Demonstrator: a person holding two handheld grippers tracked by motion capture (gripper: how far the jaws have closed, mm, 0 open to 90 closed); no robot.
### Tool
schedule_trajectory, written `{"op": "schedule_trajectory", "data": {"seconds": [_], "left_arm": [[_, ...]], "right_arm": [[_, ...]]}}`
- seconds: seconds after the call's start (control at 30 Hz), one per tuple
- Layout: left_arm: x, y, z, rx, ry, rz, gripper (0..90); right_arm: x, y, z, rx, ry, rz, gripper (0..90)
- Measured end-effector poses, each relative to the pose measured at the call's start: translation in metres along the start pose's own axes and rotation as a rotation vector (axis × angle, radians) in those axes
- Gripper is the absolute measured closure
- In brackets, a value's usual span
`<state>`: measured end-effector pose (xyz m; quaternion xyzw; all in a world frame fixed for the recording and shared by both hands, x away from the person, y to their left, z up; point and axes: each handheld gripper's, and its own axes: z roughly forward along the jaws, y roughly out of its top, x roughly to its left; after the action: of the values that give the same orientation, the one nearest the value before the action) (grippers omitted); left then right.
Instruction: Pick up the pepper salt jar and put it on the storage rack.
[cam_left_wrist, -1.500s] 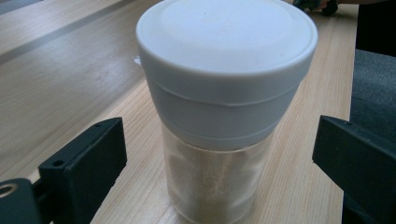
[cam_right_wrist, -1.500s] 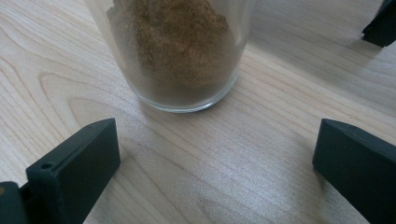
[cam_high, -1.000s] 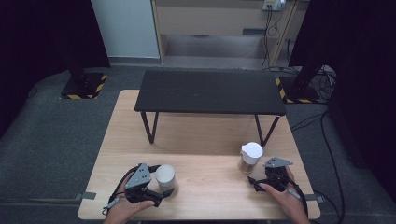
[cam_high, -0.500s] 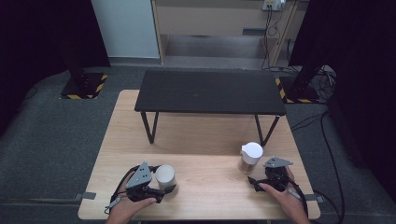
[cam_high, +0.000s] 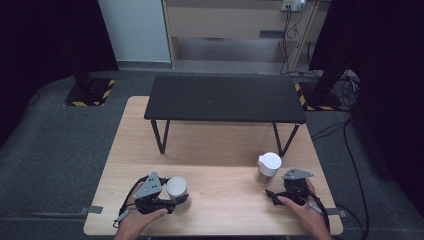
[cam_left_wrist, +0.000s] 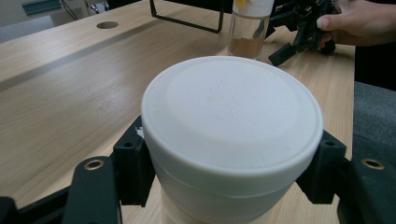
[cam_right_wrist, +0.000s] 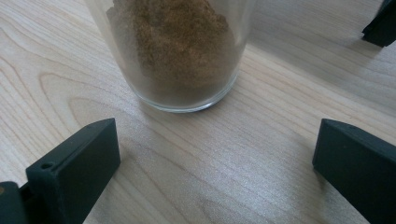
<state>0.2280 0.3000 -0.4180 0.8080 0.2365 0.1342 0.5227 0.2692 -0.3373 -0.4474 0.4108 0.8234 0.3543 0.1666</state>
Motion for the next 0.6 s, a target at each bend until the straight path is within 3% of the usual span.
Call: {"op": "schedule_trajectory", "data": {"seconds": [0.6], "left_arm": [[0.0067,0.0072,-0.0050,-0.008,-0.059,0.034,32.7]], "right_arm": [[0.0000,0.0000,0.0000,0.000,0.000,0.001,1.4]]}}
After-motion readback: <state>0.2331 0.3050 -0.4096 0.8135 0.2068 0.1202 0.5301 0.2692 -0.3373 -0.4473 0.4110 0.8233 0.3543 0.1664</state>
